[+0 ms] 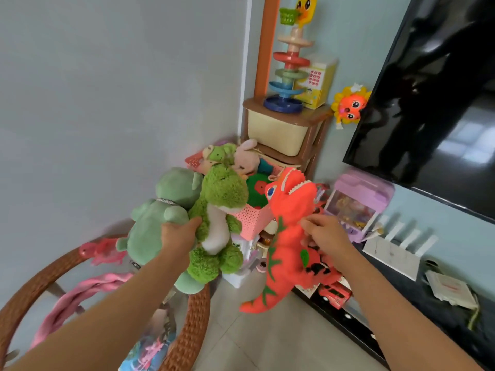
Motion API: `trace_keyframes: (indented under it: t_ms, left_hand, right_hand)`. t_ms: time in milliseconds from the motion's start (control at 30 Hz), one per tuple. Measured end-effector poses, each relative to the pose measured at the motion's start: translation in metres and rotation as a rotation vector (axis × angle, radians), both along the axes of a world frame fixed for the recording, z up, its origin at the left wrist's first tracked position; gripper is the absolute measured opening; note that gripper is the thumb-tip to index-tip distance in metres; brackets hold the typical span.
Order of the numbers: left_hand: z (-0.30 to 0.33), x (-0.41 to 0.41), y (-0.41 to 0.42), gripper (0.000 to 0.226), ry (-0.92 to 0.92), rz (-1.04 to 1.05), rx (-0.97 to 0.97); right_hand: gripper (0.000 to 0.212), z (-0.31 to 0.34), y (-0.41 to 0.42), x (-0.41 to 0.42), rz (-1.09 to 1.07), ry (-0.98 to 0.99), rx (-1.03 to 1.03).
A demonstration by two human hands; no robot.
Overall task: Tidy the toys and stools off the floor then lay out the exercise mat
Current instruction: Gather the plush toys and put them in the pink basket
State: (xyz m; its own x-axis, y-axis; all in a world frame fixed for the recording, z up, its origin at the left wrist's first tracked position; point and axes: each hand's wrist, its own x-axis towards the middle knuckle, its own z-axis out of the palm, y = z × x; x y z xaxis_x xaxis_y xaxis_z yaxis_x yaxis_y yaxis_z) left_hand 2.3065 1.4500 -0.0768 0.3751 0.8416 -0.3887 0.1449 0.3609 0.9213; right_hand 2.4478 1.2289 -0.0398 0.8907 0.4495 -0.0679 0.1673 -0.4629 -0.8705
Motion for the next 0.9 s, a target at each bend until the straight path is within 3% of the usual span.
trace_keyframes:
  t_ms: [267, 367, 467, 700, 833, 900]
  left_hand:
    - [0.017, 0.111, 0.018, 0.033, -0.005, 0.058, 0.069]
    - [0.019, 0.162, 0.018, 0.05, 0.039, 0.119, 0.175]
    - [0.025, 0.211, 0.01, 0.054, 0.212, 0.168, 0.318]
    - [0.03, 0.274, 0.015, 0.036, 0.58, 0.291, 0.673]
    - [0.028, 0.289, 0.044, 0.035, 0.741, 0.219, 0.899]
    - [0.019, 0.297, 0.06, 0.041, 0.871, 0.085, 0.96]
  right_hand:
    - [0.026, 0.01, 0.033, 0.127, 0.09, 0.002, 0.049]
    - [0.023, 0.003, 0.042, 0.185, 0.151, 0.037, 0.05]
    - [0.019, 0.0, 0.045, 0.242, 0.202, 0.075, 0.041]
    - [0.023, -0.011, 0.055, 0.333, 0.253, 0.181, 0.03]
    - [0.025, -0.018, 0.066, 0.358, 0.292, 0.207, 0.033]
    - [0.024, -0.022, 0.073, 0.365, 0.311, 0.206, 0.021]
